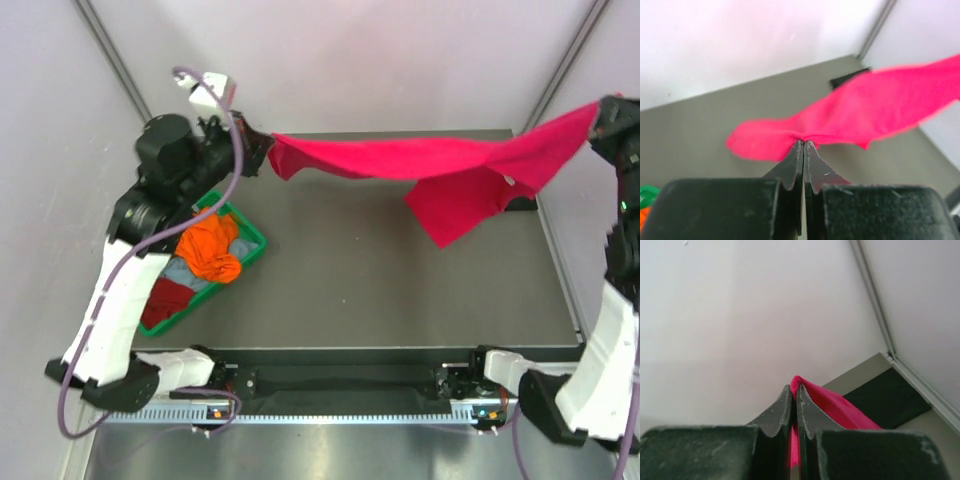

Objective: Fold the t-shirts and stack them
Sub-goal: Flatten the tshirt out

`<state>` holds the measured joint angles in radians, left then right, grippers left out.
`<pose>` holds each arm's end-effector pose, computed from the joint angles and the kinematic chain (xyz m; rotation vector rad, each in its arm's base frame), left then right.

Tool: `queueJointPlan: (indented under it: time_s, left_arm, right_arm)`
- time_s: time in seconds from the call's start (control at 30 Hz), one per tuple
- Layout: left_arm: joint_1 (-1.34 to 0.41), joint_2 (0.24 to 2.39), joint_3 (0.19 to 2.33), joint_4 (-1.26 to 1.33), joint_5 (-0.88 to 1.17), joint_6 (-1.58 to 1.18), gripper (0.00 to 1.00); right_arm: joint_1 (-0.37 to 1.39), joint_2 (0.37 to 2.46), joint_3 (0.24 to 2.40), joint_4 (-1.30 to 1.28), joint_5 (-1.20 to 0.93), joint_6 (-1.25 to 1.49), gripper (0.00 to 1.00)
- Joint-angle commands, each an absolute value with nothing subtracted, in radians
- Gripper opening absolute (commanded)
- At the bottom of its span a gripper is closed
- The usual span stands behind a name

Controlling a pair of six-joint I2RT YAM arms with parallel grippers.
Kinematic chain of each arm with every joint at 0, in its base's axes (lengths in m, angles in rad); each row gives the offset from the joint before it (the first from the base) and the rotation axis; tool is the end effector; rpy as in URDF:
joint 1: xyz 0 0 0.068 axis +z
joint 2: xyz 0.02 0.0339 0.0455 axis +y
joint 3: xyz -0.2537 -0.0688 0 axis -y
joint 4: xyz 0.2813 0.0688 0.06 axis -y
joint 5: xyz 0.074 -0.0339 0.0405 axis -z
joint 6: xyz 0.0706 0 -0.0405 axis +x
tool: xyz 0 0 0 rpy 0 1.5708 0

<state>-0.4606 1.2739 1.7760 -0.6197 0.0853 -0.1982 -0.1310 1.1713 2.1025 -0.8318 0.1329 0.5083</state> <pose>0.2722 -0.1418 0.5271 0.2895 1.6954 -0.5635 0.1815 -0.0334 0.6230 0.5652 1.3632 0.2087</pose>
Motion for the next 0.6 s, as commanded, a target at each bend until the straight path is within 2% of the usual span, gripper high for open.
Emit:
queueJointPlan:
  time_s: [0.0,0.2,0.3,0.47,0.57]
  left_arm:
    - [-0.465,1.151,1.763,-0.512,0.173,-0.236,0.0]
    - [-0.465,0.973,1.661,-0.41,0.327,-0.369,0.0]
    - [-0.465,0.93,1.635,-0.405,0.37,-0.393,0.0]
    - [-0.466,0.942,1.585,-0.405,0.365,-0.374,0.0]
    - [-0.465,1.032,1.563,-0.426,0.281,-0.33,0.0]
  right_arm:
    - [-0.126,1.036,2.18,-0.863,0.267,0.511,0.0]
    - [-0.121,0.801,2.191,-0.879,0.382,0.563,0.0]
    - [-0.114,0.766,2.186,-0.899,0.383,0.568,0.0]
    - [-0.103,0.807,2.126,-0.835,0.353,0.505,0.0]
    - [-0.103,0.915,2.068,-0.741,0.327,0.42,0.0]
